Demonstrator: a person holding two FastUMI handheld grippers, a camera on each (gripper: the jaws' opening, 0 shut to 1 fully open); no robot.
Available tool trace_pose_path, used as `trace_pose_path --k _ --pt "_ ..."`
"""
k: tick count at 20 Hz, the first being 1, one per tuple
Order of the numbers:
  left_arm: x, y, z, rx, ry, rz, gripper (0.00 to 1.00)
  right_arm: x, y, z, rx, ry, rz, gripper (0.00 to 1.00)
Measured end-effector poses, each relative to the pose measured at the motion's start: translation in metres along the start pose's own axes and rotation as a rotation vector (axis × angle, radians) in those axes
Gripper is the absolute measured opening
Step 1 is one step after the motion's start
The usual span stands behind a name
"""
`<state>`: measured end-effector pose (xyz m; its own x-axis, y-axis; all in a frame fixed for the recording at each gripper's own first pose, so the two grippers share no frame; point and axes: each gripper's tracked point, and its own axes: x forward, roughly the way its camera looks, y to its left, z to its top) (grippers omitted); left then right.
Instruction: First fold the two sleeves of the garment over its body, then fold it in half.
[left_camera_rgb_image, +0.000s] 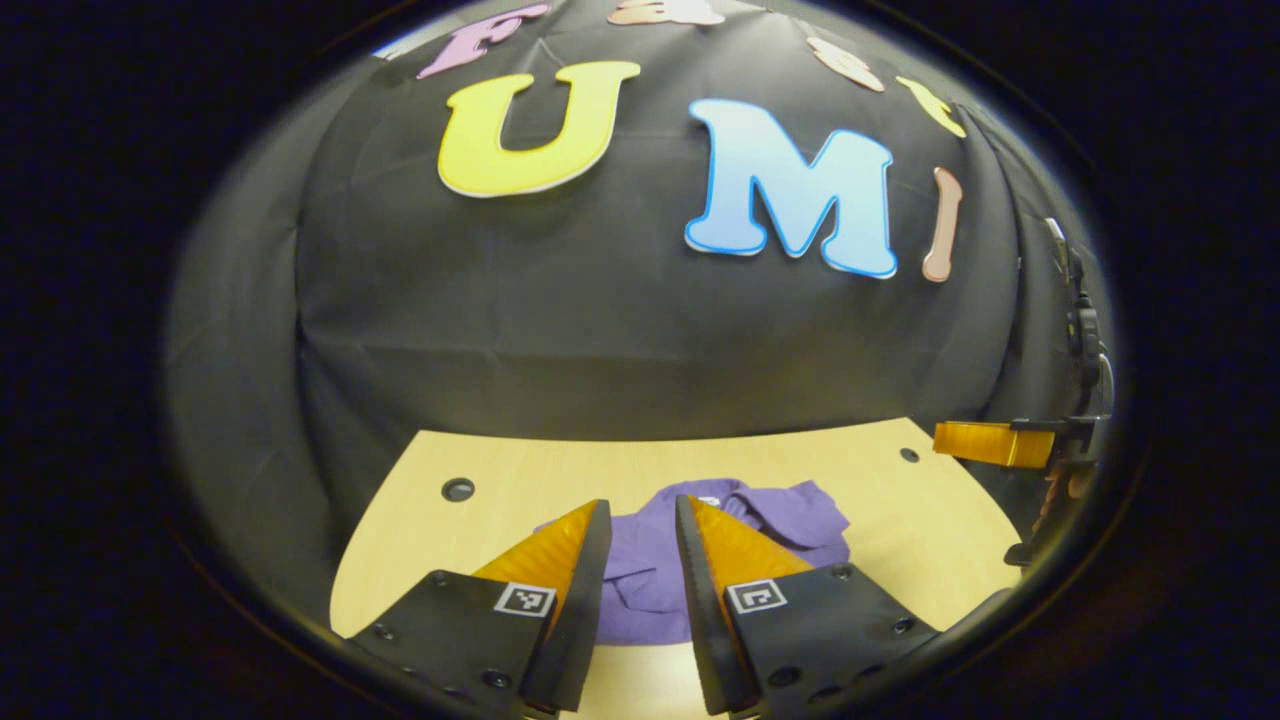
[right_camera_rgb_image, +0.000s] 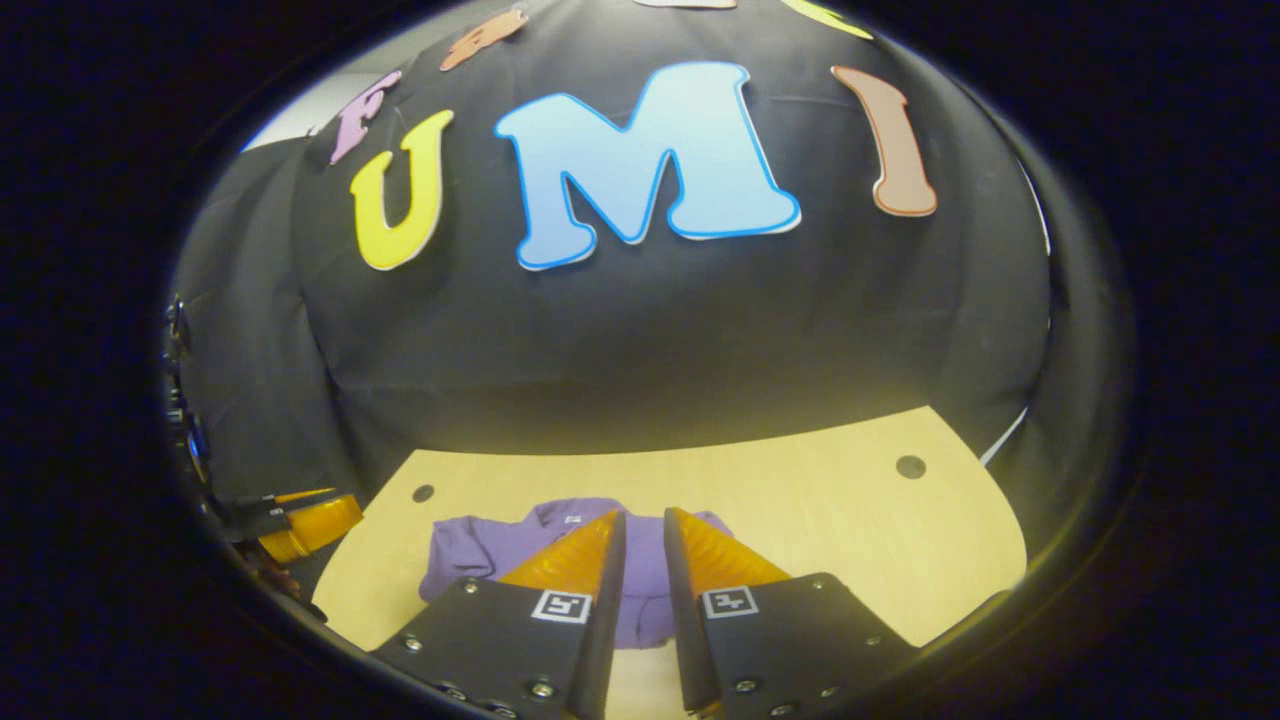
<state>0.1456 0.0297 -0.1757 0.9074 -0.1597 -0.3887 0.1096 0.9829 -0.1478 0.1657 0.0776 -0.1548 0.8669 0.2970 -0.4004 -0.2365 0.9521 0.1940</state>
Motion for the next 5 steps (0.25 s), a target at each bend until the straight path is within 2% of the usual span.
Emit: trace_pose_path --k 5 --pt "-0.073 -0.022 0.025 0.022 -0.084 -0.015 0.49 -0.058 0.023 0.005 -0.024 -0.050 0.030 0.26"
